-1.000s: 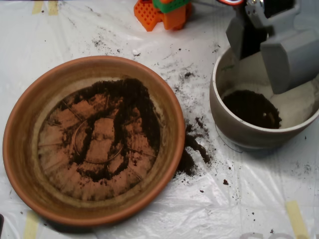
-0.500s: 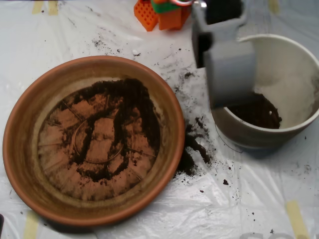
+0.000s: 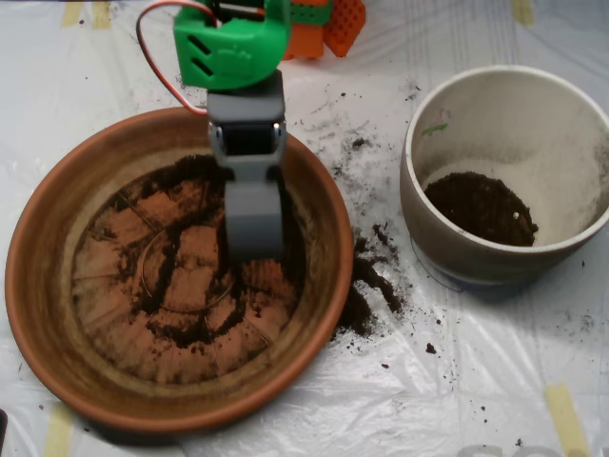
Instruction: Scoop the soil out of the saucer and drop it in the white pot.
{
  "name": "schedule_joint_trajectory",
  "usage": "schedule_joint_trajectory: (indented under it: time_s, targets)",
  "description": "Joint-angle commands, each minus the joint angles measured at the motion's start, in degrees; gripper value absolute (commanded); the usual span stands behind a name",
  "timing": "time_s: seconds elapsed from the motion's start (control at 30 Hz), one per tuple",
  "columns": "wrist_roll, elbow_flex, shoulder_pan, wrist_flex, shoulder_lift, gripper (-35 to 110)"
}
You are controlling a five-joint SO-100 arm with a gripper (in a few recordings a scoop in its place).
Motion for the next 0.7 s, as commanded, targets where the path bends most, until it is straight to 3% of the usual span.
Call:
schedule_joint_trajectory:
  time_s: [0.0, 0.3, 0.67]
  targets:
    - [-11.7, 6.6, 0.3, -3.8, 5.8, 33]
    - [-19.6, 9.6, -1.8, -5.4, -1.1, 39]
    - [-16.8, -6.9, 0.0, -2.7, -19.0, 39]
